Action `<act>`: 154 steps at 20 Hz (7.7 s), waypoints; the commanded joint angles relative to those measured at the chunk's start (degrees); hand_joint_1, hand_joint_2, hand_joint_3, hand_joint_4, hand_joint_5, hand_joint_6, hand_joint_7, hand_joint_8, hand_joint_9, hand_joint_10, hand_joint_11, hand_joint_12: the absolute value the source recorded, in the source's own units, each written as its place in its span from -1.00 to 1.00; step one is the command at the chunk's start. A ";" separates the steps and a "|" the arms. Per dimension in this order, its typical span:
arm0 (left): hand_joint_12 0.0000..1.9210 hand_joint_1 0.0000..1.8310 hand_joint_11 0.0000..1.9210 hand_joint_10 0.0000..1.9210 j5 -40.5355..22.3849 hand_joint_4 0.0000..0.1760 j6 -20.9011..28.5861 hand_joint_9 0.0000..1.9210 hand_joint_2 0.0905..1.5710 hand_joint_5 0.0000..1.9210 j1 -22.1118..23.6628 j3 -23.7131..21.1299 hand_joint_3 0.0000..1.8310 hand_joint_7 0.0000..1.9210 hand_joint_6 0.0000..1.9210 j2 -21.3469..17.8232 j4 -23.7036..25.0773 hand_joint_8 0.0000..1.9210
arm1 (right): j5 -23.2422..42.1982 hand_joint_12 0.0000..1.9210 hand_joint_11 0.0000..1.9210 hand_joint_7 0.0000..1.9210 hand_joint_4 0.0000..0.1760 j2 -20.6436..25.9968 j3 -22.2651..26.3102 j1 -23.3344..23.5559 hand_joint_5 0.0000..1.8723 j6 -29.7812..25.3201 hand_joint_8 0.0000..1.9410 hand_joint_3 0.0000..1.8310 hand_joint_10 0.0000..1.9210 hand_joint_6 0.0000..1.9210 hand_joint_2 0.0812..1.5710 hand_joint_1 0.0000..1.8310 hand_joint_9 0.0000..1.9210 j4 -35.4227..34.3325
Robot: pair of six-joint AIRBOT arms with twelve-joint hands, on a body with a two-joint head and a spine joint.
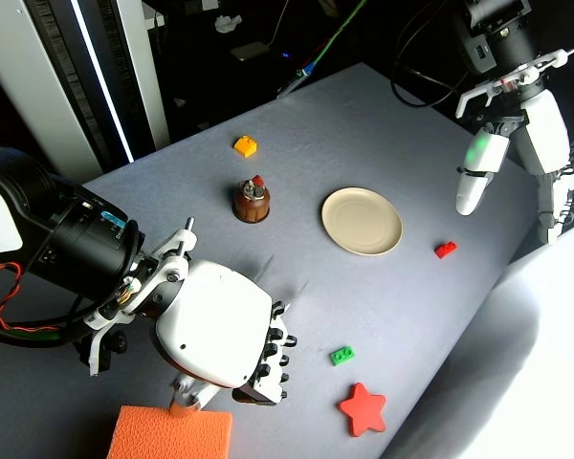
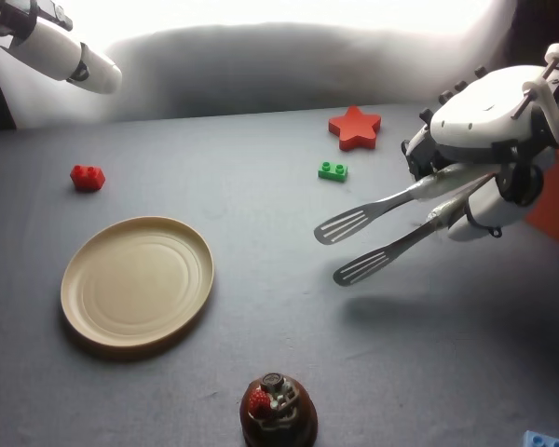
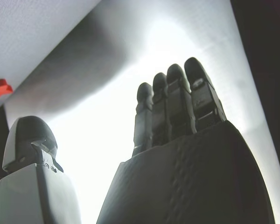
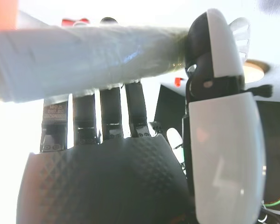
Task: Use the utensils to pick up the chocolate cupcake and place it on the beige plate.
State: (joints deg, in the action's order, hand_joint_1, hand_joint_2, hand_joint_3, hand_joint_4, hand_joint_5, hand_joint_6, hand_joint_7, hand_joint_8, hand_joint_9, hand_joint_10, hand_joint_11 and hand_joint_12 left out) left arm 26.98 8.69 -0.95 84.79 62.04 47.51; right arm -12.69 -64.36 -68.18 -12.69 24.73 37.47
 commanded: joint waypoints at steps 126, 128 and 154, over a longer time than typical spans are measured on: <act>-0.59 -0.43 -1.00 -1.00 -2.63 -1.00 -0.56 -0.84 0.20 -0.77 0.80 1.30 -1.00 -0.81 -1.00 -0.32 2.16 -1.00 | -5.22 0.66 -0.63 -0.31 -1.00 2.29 18.16 0.73 -0.20 -4.26 -0.35 -1.00 0.18 -0.91 0.40 0.07 -0.49 0.54; -0.59 -0.42 -1.00 -1.00 -2.63 -1.00 -0.56 -0.84 0.20 -0.76 0.80 1.30 -1.00 -0.81 -1.00 -0.34 2.16 -1.00 | -5.25 0.65 -0.64 -0.30 -1.00 2.31 18.16 0.74 -0.20 -4.02 -0.39 -1.00 0.14 -0.92 0.39 0.08 -0.48 0.54; -0.64 -0.43 -1.00 -1.00 -2.64 -1.00 -0.77 -0.85 0.21 -0.78 0.66 1.45 -1.00 -0.82 -1.00 -0.22 2.16 -1.00 | -4.10 0.66 -0.65 -0.38 -1.00 0.50 18.14 0.80 -0.26 -3.00 -0.36 -1.00 0.19 -0.92 0.37 0.04 -0.55 5.62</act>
State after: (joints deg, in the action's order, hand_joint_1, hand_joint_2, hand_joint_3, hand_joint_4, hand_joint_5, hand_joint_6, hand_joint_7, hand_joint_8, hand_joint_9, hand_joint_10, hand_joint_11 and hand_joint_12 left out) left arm 27.20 7.92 -0.82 86.04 62.35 47.48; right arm -20.80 -63.94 -50.13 -12.47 21.87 41.76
